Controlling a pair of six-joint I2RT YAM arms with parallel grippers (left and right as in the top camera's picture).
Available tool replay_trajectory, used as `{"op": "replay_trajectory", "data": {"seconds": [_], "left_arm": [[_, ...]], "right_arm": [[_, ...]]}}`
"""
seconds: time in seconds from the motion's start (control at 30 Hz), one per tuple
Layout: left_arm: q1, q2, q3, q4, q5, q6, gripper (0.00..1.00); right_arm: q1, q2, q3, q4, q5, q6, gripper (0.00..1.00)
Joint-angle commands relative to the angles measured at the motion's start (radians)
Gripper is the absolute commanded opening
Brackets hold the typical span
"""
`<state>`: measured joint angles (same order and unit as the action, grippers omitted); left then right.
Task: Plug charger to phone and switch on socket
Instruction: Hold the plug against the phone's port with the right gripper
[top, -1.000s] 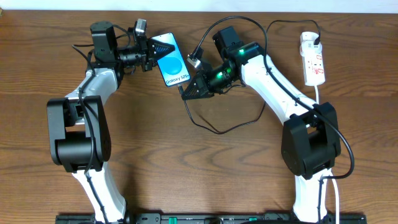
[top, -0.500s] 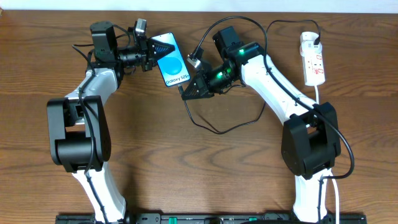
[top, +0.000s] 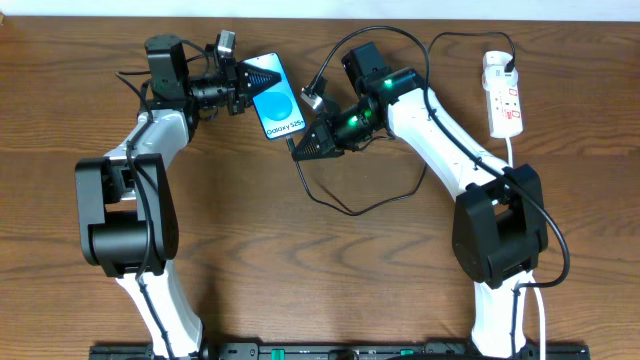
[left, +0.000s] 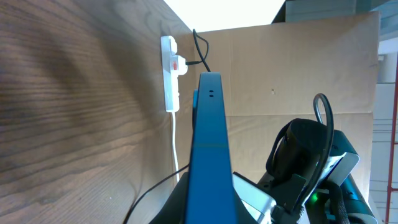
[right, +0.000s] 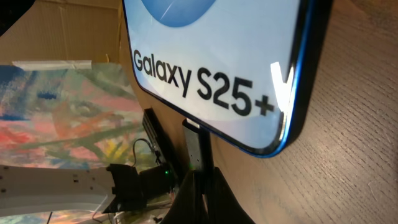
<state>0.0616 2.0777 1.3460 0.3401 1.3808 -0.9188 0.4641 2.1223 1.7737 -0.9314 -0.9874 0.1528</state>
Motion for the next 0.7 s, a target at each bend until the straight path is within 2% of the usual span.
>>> {"op": "replay_trajectory", "data": {"seconds": [0.0, 0.67], "left_arm": [[0.000, -0.022, 0.005, 0.002, 0.023, 0.010, 0.07], [-0.002, -0.022, 0.005, 0.002, 0.010, 0.025, 0.07]], "right_arm": [[0.006, -0.003, 0.011, 0.005, -0.010, 0.008, 0.01], [0.006, -0.003, 0.011, 0.004, -0.010, 0.008, 0.01]]}}
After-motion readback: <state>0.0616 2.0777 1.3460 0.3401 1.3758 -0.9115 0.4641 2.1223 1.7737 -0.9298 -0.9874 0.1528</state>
